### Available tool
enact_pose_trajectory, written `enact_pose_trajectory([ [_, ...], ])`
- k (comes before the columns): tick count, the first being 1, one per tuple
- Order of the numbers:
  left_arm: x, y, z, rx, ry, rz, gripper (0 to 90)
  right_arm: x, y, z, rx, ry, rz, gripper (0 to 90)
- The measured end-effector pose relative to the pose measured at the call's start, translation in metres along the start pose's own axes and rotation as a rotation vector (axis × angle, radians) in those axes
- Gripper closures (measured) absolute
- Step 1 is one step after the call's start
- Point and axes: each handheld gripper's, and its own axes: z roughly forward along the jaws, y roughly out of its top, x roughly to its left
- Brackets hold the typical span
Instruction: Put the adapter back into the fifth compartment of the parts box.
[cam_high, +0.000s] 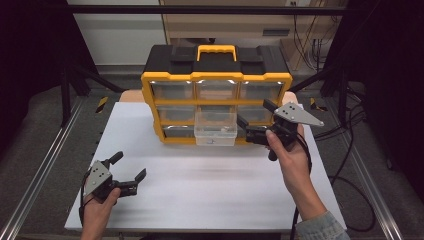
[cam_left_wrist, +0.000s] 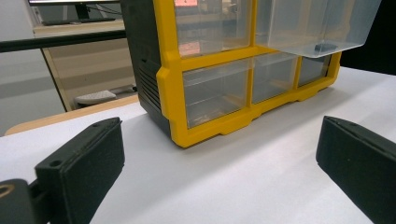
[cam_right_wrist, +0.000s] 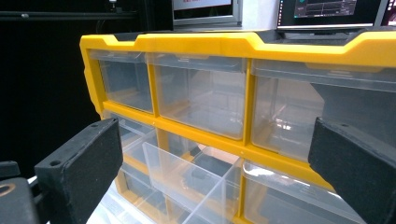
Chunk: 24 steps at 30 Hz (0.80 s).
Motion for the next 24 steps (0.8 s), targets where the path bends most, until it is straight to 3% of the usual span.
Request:
enact_pose_trajectory([
  [24,0.000,0.000,0.000,0.001,-0.001,0.001,1.0,-0.011,-0.005,-0.011,0.005,-0.024,0.004,3.2],
])
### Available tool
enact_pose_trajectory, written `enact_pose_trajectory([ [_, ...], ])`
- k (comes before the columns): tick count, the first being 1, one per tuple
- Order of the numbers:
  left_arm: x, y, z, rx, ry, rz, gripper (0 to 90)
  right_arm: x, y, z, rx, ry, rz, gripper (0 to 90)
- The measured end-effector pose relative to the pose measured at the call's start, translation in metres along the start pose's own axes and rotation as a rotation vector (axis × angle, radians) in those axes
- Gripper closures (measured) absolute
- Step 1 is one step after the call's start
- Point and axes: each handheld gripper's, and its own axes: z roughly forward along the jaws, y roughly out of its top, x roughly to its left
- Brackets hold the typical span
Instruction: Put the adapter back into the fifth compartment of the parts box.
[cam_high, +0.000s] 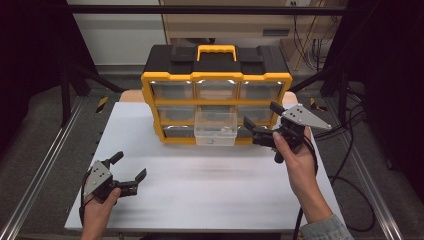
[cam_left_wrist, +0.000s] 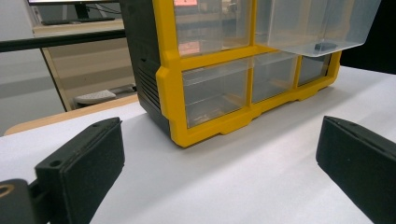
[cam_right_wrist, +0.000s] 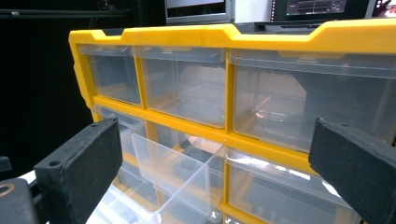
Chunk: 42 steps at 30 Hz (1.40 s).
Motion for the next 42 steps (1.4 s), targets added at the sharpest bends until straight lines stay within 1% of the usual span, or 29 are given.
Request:
enact_pose_trajectory([
  [12,0.000,0.000,0.000,0.000,0.001,0.000,1.0,-0.007,-0.006,-0.005,0.007,-0.015,0.017,3.3],
  [28,0.000,0.000,0.000,0.001,0.000,0.000,1.0,-0.014,-0.014,-0.010,0.019,-0.027,0.015,3.4],
  [33,0.000,0.000,0.000,0.001,0.000,0.000,1.0,-0.016,-0.021,-0.012,0.028,-0.036,0.020,3.3],
  [36,0.000,0.000,0.000,0.001,0.000,-0.001,1.0,-0.020,-0.026,-0.014,0.028,-0.042,0.016,3.4],
  [42,-0.001,0.000,0.000,0.004,-0.005,0.002,1.0,-0.026,-0.037,-0.020,0.028,-0.052,0.026,3.7],
])
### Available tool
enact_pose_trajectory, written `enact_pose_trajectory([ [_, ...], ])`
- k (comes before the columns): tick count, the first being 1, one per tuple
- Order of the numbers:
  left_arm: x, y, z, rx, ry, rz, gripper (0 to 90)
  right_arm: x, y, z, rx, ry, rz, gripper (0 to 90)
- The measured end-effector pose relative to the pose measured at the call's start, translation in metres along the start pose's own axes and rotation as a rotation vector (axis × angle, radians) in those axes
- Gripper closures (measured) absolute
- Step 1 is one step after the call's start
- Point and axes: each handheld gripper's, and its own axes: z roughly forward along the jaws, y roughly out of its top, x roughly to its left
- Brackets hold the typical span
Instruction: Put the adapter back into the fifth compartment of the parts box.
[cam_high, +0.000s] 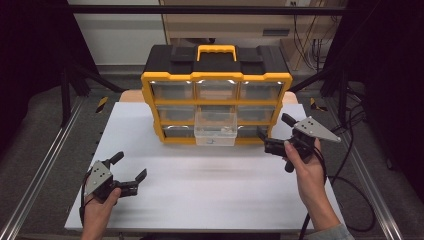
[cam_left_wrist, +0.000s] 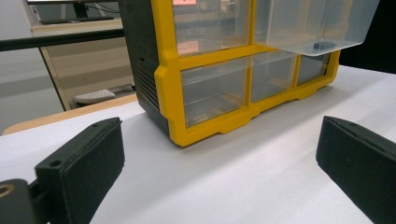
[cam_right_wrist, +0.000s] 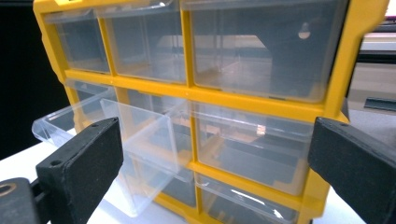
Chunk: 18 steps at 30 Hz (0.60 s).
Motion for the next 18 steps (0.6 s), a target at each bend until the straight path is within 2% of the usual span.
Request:
enact_pose_trajectory([
  [4,0.000,0.000,0.000,0.004,-0.006,-0.007,1.0,-0.005,-0.009,-0.004,0.006,-0.003,-0.014,5.0],
  [16,-0.004,0.002,-0.001,0.023,-0.032,-0.007,1.3,-0.019,-0.035,-0.013,0.017,-0.003,-0.003,6.7],
  [18,-0.005,0.002,-0.001,0.024,-0.033,-0.020,1.3,-0.020,-0.039,-0.014,0.022,-0.002,0.004,6.7],
])
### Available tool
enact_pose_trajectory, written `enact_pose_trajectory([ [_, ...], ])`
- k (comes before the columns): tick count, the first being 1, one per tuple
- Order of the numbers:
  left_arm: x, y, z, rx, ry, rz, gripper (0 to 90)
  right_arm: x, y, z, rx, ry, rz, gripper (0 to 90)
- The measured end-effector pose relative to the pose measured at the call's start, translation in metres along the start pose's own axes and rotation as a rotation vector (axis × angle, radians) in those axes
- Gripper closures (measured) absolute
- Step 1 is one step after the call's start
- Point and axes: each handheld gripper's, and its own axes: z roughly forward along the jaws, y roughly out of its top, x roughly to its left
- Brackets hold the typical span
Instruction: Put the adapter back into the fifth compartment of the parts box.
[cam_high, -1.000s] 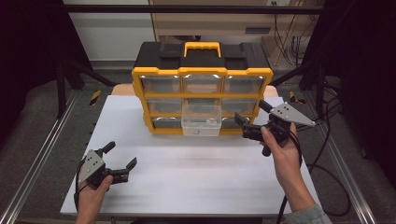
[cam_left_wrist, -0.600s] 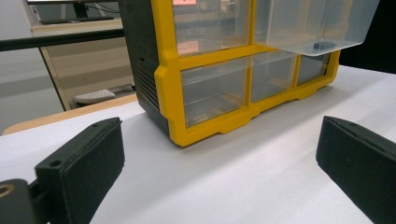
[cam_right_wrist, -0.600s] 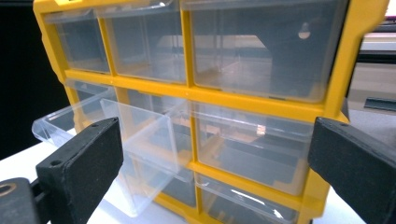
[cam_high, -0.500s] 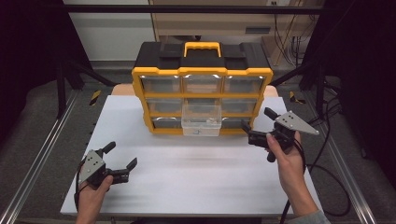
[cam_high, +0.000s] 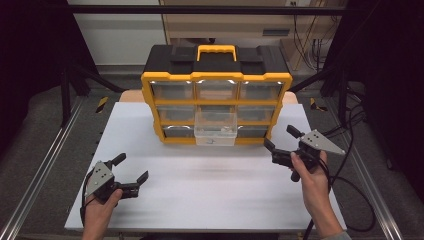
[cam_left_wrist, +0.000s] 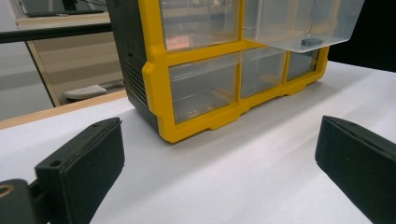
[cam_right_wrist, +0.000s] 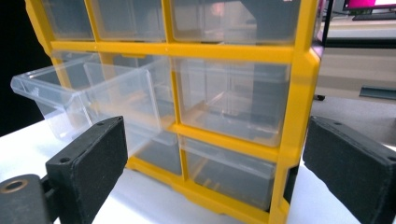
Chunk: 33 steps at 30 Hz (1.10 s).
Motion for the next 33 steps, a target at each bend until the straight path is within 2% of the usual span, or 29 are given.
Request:
enact_pose_trajectory([
  [5,-0.001,0.000,0.000,-0.002,-0.001,-0.015,1.3,-0.004,-0.010,-0.003,0.011,-0.001,0.006,5.7],
  [13,-0.004,0.002,0.000,-0.005,0.000,-0.014,1.4,-0.007,-0.024,-0.009,0.022,-0.008,0.014,4.3],
  [17,-0.007,0.004,0.001,-0.004,0.002,-0.037,1.4,-0.009,-0.031,-0.011,0.025,-0.008,0.023,4.8],
  [22,-0.011,0.010,0.000,-0.025,0.007,-0.054,1.4,-0.003,-0.037,-0.011,0.030,0.003,0.001,4.1],
  [26,-0.017,0.014,0.000,-0.026,0.014,-0.048,1.6,0.002,-0.044,-0.011,0.040,0.005,-0.011,3.0],
  [30,-0.024,0.023,0.000,-0.040,0.006,-0.042,1.7,0.005,-0.051,-0.010,0.054,0.011,-0.008,3.0],
  [33,-0.028,0.030,0.001,-0.029,-0.008,-0.061,1.7,0.009,-0.056,-0.008,0.077,0.025,-0.014,4.3],
])
